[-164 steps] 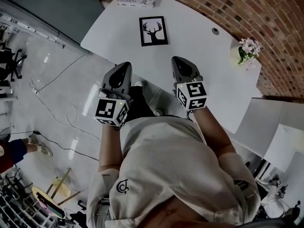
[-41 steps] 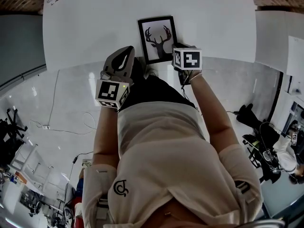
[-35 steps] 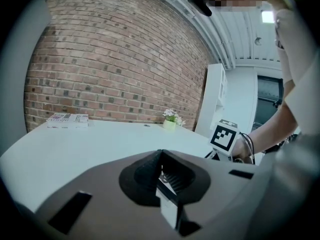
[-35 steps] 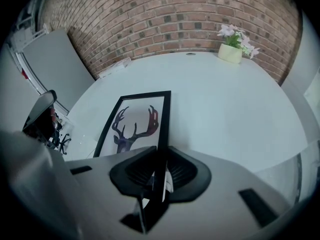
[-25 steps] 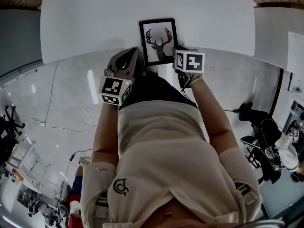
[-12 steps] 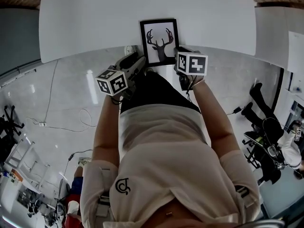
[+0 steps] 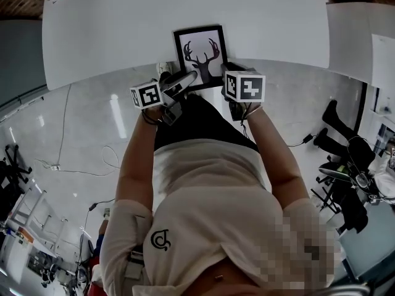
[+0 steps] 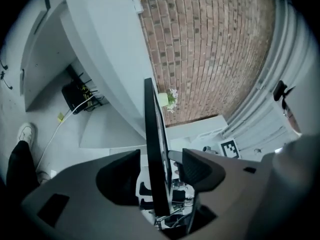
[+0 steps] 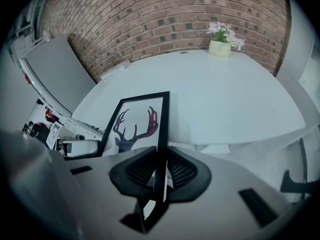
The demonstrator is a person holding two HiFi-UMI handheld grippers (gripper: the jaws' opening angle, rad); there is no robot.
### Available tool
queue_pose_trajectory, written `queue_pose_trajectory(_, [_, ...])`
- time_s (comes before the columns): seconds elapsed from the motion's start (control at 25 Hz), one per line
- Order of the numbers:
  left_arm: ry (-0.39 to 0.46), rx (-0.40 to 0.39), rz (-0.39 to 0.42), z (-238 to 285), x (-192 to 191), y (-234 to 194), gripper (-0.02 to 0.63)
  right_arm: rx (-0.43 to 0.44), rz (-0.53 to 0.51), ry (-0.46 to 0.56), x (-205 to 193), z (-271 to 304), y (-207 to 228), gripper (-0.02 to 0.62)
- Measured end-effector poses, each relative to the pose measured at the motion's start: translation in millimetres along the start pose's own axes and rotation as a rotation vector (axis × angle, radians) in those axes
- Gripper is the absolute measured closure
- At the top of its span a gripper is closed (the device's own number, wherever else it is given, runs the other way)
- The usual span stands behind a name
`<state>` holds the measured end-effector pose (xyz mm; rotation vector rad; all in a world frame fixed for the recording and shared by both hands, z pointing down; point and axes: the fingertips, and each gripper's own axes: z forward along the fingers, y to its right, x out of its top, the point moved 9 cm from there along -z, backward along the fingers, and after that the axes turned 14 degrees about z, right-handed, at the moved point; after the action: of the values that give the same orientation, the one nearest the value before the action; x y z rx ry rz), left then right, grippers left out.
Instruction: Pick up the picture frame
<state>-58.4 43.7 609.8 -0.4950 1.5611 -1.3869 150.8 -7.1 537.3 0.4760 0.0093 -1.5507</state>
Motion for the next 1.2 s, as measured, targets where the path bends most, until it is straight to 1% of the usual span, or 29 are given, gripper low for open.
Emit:
queue_pose_trajectory(0.12, [-0.041,-0.027,-0.005,9.9,-2.3,-2.0,0.346,0.005,0.014,0.004,-1.3,1.3,0.8,0.518])
queue_pose_trajectory(0.28, [-0.047,-0.057,-0.037,22.6,-4.7,-1.2,0.375,0.023,0.027,0.003,-2.5,1.1,2.0,0.518])
queue_pose_trajectory(0.4, [-0.054,-0.073,-0.044,31.6,-3.8,0.5,0.405,0.036,0.027,-0.003,-3.2,0.8,3.0,0.517])
queue_pose_trajectory(0.44, [-0.054,-0.074,-0.046,33.9,-3.3,0.5,0.423,0.039,0.027,-0.003,-3.3,0.7,3.3,0.517])
queue_pose_trajectory(0.48, [-0.049,-0.072,-0.05,35.5,-2.6,0.0,0.459,0.041,0.027,0.0,-3.2,0.7,3.5,0.517])
queue_pose_trajectory(0.52, [-0.041,-0.068,-0.057,36.4,-1.8,-0.9,0.524,0.042,0.027,0.006,-2.8,0.7,3.6,0.517])
queue_pose_trajectory(0.56, [-0.032,-0.063,-0.066,36.8,-1.3,-1.7,0.559,0.044,0.025,0.013,-2.3,0.7,3.8,0.517])
queue_pose_trajectory(0.6, [-0.025,-0.061,-0.074,36.9,-1.5,-2.2,0.569,0.047,0.023,0.016,-2.0,0.8,4.0,0.517])
queue_pose_trajectory(0.8, [-0.007,-0.077,-0.085,35.9,-2.5,0.2,0.575,0.065,0.022,0.008,-1.3,1.5,5.0,0.518])
queue_pose_trajectory(0.92, [0.013,-0.068,-0.084,34.9,-2.7,6.9,0.578,0.079,0.001,0.025,-1.5,-1.3,4.9,0.518])
queue_pose_trajectory(1.08, [0.039,-0.036,-0.033,30.6,-2.1,22.7,0.581,0.108,-0.063,0.056,-1.6,-10.2,2.8,0.517])
queue_pose_trajectory(1.2, [0.056,0.002,0.015,25.2,3.1,32.9,0.583,0.118,-0.081,0.08,1.8,-15.1,-2.0,0.502])
